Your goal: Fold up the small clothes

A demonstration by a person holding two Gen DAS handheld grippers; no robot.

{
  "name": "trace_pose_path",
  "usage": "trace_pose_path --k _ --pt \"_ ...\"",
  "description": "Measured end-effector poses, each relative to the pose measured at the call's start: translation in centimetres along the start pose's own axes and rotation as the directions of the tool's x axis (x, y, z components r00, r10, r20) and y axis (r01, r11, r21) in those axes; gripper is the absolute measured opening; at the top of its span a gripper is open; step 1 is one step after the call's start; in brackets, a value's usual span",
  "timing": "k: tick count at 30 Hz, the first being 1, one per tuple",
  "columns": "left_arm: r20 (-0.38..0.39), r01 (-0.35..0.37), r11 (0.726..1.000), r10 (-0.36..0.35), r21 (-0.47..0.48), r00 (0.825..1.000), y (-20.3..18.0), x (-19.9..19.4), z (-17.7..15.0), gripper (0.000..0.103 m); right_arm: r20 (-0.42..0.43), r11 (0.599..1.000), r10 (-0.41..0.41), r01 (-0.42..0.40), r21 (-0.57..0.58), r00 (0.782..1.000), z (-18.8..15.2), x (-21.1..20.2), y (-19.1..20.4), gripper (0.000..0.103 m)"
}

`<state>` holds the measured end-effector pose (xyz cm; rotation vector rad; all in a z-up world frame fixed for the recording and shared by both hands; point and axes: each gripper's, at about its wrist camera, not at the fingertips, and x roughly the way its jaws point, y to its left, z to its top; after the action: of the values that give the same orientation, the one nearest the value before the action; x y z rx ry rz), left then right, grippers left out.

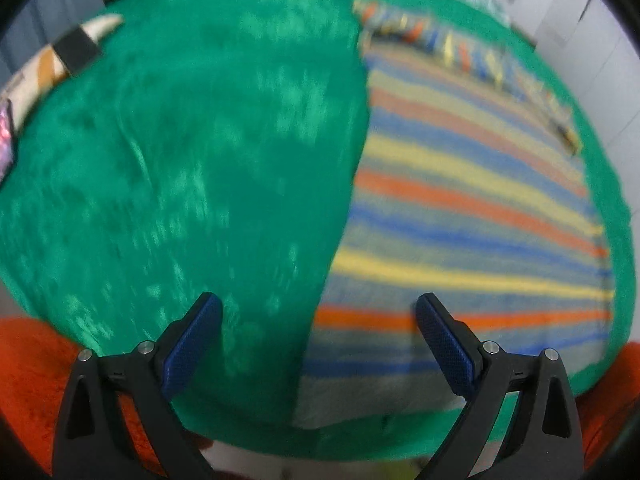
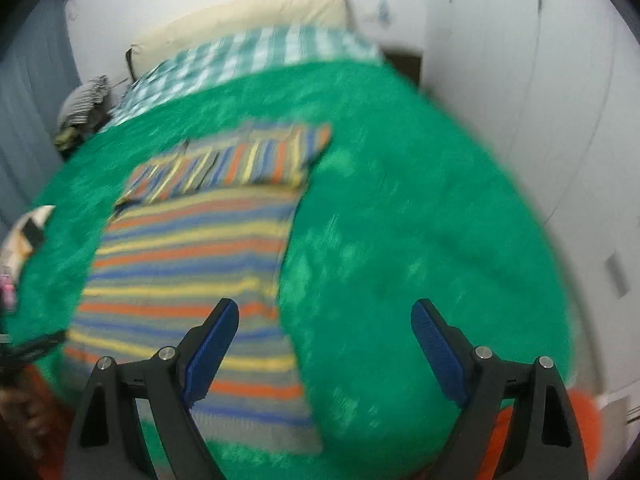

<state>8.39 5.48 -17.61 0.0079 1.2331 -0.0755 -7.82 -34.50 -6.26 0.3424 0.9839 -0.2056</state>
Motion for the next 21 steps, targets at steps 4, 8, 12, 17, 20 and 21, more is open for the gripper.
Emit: trace_pose_path --k 4,8,12,17,20,21 --pt "-0.015 0.003 0.998 -0.002 0.07 1.0 -1.5 0.1 -0.6 0.098 -0.219 0.989 0.143 -0.147 -0.003 0.965 -2.7 4.0 -0.5 0.083" --pt "-0.031 0.005 0.992 -0.001 0.129 1.0 -2.9 0.0 -1.5 0.066 -0.309 0.976 0.196 -0.214 -0.028 0.931 -4.5 6.2 0.8 0.065" --pt "-0.064 0.047 0.981 -0.036 0.19 0.997 -4.0 -0.6 -2.2 0.005 -0.42 0.957 0.228 -0.282 -0.068 0.878 -5.7 8.0 2.8 0.006" --pt "-0.086 0.266 0.964 -0.264 0.014 0.961 -1.7 -2.1 0.6 0.004 -0.353 0.922 0.386 -0.374 0.105 0.852 -2.7 7.1 1.0 0.006" --pt "-0.043 0.37 0.928 -0.372 -0.051 0.927 -1.2 -2.8 5.8 0.004 -0.253 0.874 0.483 -0.447 0.19 0.838 1.6 7.3 -0.1 0.006" --pt "-0.027 0.385 0.921 -0.387 -0.058 0.922 -1.2 -2.8 7.6 0.004 -0.231 0.862 0.502 -0.462 0.207 0.833 2.8 7.5 -0.2 0.006"
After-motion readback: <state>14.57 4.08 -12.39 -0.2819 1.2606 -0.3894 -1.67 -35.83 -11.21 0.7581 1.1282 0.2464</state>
